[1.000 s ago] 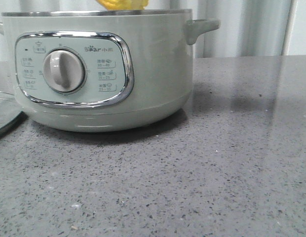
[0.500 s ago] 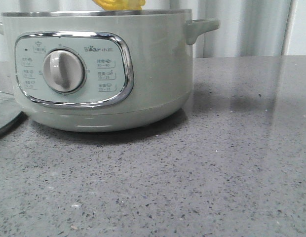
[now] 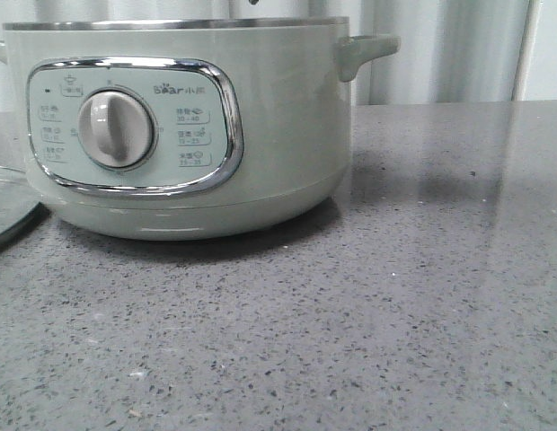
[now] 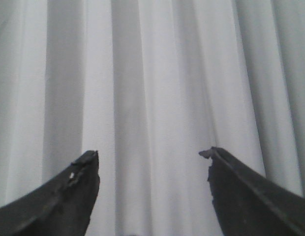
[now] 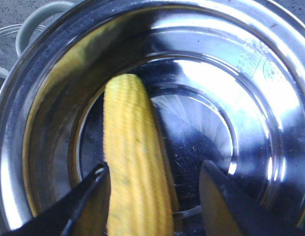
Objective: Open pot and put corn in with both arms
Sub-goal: 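Lift the corn with the right gripper and carry it over the pot, then lower the corn into the pot and open the right gripper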
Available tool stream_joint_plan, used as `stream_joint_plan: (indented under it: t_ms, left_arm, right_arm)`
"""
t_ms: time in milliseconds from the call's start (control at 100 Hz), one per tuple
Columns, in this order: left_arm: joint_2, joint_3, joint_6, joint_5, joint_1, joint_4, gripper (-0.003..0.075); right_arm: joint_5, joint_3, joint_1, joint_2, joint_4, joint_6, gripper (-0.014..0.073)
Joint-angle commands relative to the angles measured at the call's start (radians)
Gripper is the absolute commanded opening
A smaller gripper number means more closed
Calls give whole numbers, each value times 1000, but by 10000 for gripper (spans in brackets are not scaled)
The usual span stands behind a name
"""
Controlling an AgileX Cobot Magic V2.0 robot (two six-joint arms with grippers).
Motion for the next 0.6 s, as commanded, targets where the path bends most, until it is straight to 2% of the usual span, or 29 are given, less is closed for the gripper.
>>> stream_joint_plan:
  t_ms: [0, 90, 170, 270, 340, 460, 480, 590]
  left_arm:
    - [1, -36, -5, -62, -1, 2, 419]
    - [1, -36, -5, -47, -1, 26, 418]
    - [-7, -36, -16, -22, -1, 52, 389]
    - [-32, -36, -55, 14, -1, 81, 287]
    - [-57, -36, -58, 43, -1, 81, 185]
    - [-110, -36, -58, 124, -1, 81, -1]
    - [-120, -36, -58, 140, -1, 81, -20]
    - [-173, -36, -58, 206, -1, 77, -20]
  right_arm:
    - [-49, -34, 0, -52, -2, -17, 317]
    - [-49, -34, 0, -74, -33, -22, 281]
    - [-44, -34, 0, -97, -76, -22, 211]
    - [-26, -34, 0, -132, -125, -17, 108]
    - [-19, -34, 0, -159, -154, -17, 30]
    - [-19, -28, 0, -196, -172, -17, -46]
    - [-19, -28, 0, -203, -172, -17, -53]
    - [-19, -28, 0, -228, -181, -22, -60]
